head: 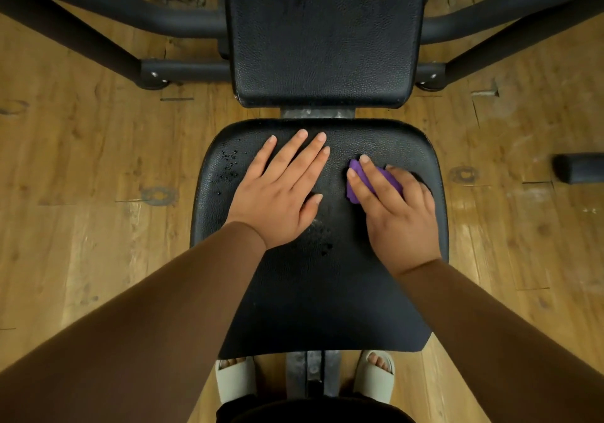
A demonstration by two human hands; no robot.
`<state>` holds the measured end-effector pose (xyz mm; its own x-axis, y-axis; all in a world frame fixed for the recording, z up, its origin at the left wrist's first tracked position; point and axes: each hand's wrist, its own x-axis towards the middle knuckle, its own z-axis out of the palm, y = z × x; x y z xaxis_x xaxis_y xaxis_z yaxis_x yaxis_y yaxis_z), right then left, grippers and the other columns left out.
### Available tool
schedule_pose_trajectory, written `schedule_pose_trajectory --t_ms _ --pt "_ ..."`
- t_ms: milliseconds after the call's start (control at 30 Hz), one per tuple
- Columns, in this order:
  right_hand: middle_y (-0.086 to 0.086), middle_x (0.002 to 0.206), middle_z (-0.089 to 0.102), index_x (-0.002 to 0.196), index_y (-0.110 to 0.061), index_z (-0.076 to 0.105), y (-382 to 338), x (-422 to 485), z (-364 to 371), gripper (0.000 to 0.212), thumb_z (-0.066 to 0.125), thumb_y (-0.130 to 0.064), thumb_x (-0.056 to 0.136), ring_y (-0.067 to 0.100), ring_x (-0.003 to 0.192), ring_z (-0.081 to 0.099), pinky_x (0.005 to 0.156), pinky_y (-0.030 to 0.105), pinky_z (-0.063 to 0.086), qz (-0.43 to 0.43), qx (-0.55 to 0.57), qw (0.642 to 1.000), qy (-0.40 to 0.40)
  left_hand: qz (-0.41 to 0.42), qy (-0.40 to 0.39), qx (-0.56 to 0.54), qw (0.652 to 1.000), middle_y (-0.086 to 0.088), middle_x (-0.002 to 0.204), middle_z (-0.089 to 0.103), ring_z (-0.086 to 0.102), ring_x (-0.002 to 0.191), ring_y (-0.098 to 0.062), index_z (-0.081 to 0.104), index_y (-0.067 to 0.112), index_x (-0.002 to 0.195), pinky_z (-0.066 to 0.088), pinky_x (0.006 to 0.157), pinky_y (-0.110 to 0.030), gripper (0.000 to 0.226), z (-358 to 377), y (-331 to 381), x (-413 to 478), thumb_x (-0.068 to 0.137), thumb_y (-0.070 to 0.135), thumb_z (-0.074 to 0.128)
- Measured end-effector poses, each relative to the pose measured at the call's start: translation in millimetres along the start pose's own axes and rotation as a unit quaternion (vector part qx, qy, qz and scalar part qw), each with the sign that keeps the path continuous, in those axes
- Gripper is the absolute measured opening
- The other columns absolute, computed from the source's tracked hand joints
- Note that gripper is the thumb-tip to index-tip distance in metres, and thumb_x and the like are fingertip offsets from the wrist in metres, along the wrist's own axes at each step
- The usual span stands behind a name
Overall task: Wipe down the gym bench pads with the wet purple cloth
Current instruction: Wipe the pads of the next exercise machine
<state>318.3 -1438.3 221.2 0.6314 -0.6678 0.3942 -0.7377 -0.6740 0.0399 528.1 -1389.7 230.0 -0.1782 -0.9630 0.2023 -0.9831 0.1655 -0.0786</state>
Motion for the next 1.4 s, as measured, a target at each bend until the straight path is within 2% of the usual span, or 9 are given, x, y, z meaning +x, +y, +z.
schedule_pose_trajectory --t_ms 133,333,700,867,1100,1200,1267,1400 --pt "0.000 0.145 0.049 0.140 -0.020 0.050 -1.1 47.2 6.3 0.048 0.049 -0.013 0.092 0.029 0.123 0.042 0.096 0.046 0.036 0.018 0.021 0.999 0.020 -0.001 0.009 0.006 1.000 -0.005 0.158 0.026 0.020 0.146 -0.024 0.029 0.010 0.150 0.014 0.119 -0.048 0.062 0.6 0.2 -0.8 0.097 0.042 0.032" --pt "0.003 0.144 0.050 0.138 -0.018 0.052 0.8 10.8 5.3 0.047 0.047 -0.010 0.092 0.029 0.127 0.042 0.098 0.046 0.033 0.000 0.019 1.000 0.010 0.001 0.022 0.005 1.000 -0.006 0.158 0.029 0.023 0.146 -0.025 0.032 0.013 0.150 0.017 0.118 -0.049 0.063 4.0 0.2 0.1 0.095 0.043 0.036" --pt "0.004 0.140 0.055 0.135 -0.017 0.056 2.0 21.0 18.5 0.043 0.044 -0.012 0.094 0.026 0.128 0.045 0.101 0.043 0.031 0.000 0.041 0.996 0.074 0.013 0.072 0.009 0.997 -0.007 0.155 0.034 0.029 0.143 -0.028 0.040 0.019 0.147 0.022 0.116 -0.051 0.055 8.6 2.4 -2.2 0.095 0.039 0.039" --pt "0.004 0.139 0.056 0.135 -0.017 0.057 -3.1 20.6 18.6 0.044 0.047 -0.014 0.092 0.027 0.126 0.050 0.100 0.042 0.032 0.005 0.010 0.996 0.086 0.025 0.084 0.002 0.996 -0.007 0.153 0.038 0.033 0.141 -0.029 0.045 0.018 0.144 0.024 0.116 -0.048 0.054 10.4 2.6 -4.4 0.095 0.039 0.038" --pt "0.005 0.145 0.049 0.141 -0.020 0.050 -10.0 16.1 14.8 0.049 0.044 -0.029 0.092 0.030 0.133 0.044 0.105 0.046 0.029 0.016 -0.012 0.998 0.055 0.031 0.099 -0.008 0.995 -0.009 0.147 0.046 0.039 0.138 -0.030 0.051 0.020 0.139 0.027 0.115 -0.050 0.050 12.0 4.3 -6.7 0.095 0.038 0.038" --pt "0.005 0.150 0.043 0.142 -0.023 0.048 -9.4 13.4 14.1 0.048 0.043 -0.033 0.095 0.032 0.138 0.036 0.114 0.054 0.019 0.020 -0.027 0.998 0.054 0.028 0.113 -0.005 0.993 -0.009 0.146 0.048 0.040 0.137 -0.030 0.054 0.019 0.137 0.027 0.114 -0.051 0.049 13.6 6.3 -7.8 0.095 0.037 0.038" --pt "0.004 0.153 0.037 0.143 -0.025 0.046 -9.8 12.8 13.4 0.048 0.041 -0.039 0.097 0.034 0.139 0.033 0.114 0.059 0.017 0.025 -0.032 0.998 0.045 0.018 0.127 0.004 0.992 -0.008 0.144 0.049 0.042 0.135 -0.029 0.055 0.020 0.136 0.028 0.114 -0.051 0.047 13.4 7.1 -8.4 0.095 0.036 0.038" --pt "0.005 0.146 0.047 0.142 -0.026 0.047 -11.0 10.3 12.1 0.047 0.039 -0.040 0.097 0.034 0.131 0.045 0.112 0.057 0.023 0.040 -0.022 0.998 0.031 0.009 0.110 0.009 0.994 -0.009 0.140 0.053 0.047 0.129 -0.031 0.056 0.019 0.135 0.032 0.110 -0.050 0.048 10.2 12.1 -12.3 0.094 0.036 0.037"
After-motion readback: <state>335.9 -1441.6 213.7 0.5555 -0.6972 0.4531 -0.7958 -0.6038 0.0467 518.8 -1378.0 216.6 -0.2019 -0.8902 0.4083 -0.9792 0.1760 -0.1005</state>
